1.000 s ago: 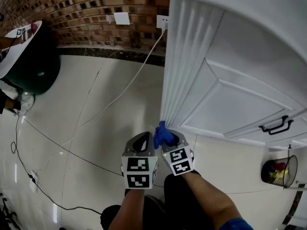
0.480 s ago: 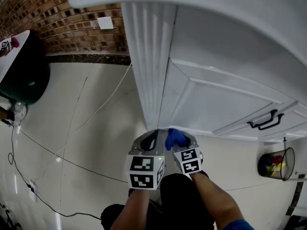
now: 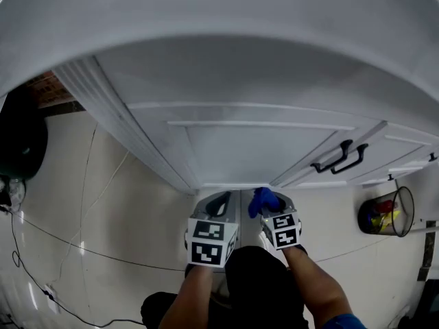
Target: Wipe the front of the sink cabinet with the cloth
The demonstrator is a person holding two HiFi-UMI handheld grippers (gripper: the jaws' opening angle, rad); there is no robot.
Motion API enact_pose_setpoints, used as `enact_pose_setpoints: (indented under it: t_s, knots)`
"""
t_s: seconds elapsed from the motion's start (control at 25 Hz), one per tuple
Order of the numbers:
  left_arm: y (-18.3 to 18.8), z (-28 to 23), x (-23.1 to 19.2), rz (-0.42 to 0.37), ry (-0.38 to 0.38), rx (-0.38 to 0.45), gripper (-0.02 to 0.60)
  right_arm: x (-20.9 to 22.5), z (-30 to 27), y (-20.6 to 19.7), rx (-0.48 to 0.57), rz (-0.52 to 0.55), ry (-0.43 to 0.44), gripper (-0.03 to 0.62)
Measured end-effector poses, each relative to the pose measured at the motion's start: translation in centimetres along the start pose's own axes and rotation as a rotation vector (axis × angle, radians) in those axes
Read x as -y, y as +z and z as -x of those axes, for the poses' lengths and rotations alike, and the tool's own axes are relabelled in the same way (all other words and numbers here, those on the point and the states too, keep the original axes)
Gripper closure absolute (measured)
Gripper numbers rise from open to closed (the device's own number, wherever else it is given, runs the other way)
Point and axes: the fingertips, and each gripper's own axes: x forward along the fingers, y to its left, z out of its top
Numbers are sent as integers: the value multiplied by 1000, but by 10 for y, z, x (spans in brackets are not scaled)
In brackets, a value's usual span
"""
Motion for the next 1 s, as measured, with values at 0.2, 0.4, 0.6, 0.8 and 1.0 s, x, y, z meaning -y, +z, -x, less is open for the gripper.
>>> enact_pose_setpoints:
  t_s: [0.2, 0.4, 0.6, 0.8, 1.0]
  knots:
    - [-4, -27, 36, -64, -67, -47, 575, 50, 20, -17, -3, -63, -71, 510]
    - [-8, -54, 73, -112, -125, -87, 575, 106, 44, -37, 0, -139, -153, 510]
    - [-13, -86, 115, -169, -176, -119, 575, 175, 74, -67, -12, -221, -259, 510]
    - [-32, -112, 165, -214, -245, -173, 575, 242, 103, -92, -12, -293, -353, 510]
    - [-50, -125, 196, -237, -281, -214, 575, 294, 120, -113, -31, -341, -428, 510]
